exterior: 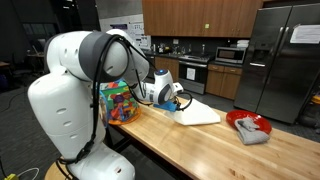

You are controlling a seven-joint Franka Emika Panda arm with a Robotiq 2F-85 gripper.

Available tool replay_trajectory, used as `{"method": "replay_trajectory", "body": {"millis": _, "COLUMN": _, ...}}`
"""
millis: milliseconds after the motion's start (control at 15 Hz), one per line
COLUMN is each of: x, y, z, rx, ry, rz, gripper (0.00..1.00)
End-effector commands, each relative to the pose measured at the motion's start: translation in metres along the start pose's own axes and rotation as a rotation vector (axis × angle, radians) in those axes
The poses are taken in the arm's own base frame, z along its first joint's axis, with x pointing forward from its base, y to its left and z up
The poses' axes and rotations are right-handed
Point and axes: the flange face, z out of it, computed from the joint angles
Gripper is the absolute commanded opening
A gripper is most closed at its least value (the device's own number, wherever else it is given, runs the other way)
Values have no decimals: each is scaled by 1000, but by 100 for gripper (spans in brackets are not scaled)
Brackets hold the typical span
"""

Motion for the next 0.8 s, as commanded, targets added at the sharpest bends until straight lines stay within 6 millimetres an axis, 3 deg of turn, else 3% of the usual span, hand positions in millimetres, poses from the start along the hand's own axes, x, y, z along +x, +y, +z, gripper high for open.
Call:
{"method": "replay_trajectory", "body": {"millis": 0, "x": 13, "y": -59, "z": -4, "rx": 45, "ry": 22, "rz": -89, "gripper": 1}}
{"method": "replay_trajectory", "body": {"millis": 267, "x": 8, "y": -125, "z": -8, "rx": 116, "ry": 4, "rz": -214, "gripper": 1}}
{"method": "replay_trajectory", "body": {"millis": 467, "x": -4, "y": -157, "z": -13, "rx": 186, "ry": -28, "rz": -293, "gripper": 1}}
{"method": "replay_trajectory", "body": {"millis": 600, "x": -10, "y": -154, "z": -15, "rx": 187, "ry": -66, "rz": -331, "gripper": 1}}
{"method": "replay_trajectory", "body": {"millis": 733, "x": -16, "y": -138, "z": -13, "rx": 153, "ry": -117, "rz": -321, "gripper": 1}}
